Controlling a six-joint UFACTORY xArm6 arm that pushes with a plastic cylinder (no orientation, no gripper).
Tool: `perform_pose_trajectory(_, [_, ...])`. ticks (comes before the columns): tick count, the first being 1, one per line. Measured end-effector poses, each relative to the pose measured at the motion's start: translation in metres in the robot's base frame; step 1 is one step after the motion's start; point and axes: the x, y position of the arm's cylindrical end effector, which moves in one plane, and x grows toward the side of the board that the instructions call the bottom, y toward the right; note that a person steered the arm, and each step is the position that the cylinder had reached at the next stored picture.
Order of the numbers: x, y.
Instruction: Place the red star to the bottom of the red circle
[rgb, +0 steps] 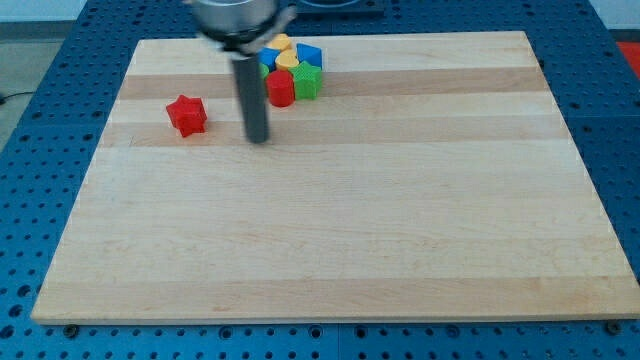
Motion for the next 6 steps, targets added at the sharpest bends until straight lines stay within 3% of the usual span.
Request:
perform_pose_trajectory(1, [0.004,-0.072])
perform_pose_trajectory(2, [-0.019,-0.133])
perform_pose_trajectory(3, [-0.042,-0.117])
perform_pose_trajectory(6, [-0.022,0.029])
